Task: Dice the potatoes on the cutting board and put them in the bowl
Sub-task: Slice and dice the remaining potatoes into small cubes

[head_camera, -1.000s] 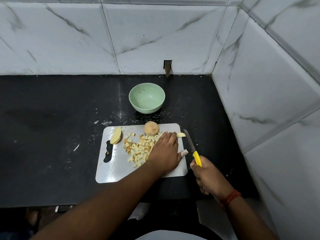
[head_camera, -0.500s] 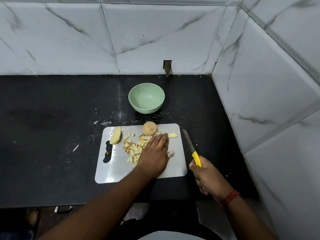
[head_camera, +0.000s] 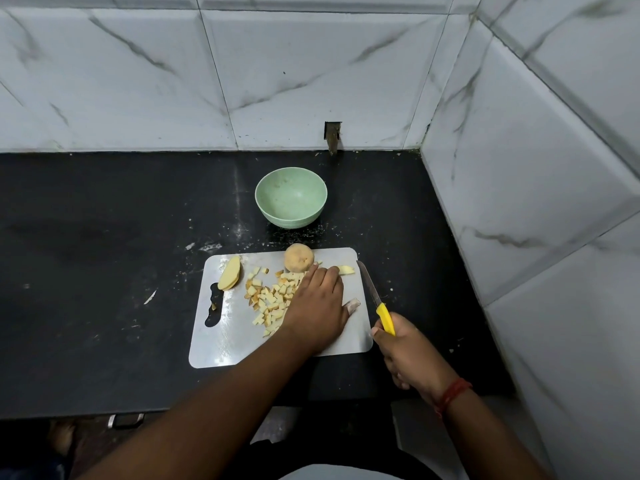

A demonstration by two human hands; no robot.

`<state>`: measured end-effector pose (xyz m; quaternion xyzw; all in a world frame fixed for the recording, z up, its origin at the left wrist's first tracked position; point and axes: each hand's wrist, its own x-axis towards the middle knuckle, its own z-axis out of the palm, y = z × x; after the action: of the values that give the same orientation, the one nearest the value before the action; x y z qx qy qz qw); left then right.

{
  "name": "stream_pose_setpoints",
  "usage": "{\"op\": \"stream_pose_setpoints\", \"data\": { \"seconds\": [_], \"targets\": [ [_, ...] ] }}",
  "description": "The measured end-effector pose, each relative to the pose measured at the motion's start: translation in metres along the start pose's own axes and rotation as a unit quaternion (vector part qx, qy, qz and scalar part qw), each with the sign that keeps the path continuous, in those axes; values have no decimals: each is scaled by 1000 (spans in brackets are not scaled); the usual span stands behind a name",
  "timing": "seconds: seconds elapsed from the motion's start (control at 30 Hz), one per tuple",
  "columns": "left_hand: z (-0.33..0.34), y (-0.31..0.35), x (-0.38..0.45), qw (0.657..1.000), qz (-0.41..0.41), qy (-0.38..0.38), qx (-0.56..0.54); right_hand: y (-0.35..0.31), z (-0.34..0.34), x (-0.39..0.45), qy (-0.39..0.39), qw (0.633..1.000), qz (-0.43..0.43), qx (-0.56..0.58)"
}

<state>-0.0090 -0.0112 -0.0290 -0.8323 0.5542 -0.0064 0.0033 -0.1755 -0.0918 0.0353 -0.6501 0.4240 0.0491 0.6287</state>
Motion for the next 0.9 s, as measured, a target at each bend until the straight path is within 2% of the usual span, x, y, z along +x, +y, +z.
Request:
{"op": "stream_pose_setpoints", "data": {
  "seconds": [0.27, 0.57, 0.9],
  "targets": [
    [-4, -3, 14, 1000, 9, 7, -11, 2, 0, -2, 3, 1000, 15, 17],
    [-2, 2, 13, 998, -9, -54, 11, 4, -2, -4, 6, 1000, 11, 10],
    [2, 0, 0, 998, 43, 12, -47, 5, -1, -7, 7, 1000, 0, 6]
  ]
}}
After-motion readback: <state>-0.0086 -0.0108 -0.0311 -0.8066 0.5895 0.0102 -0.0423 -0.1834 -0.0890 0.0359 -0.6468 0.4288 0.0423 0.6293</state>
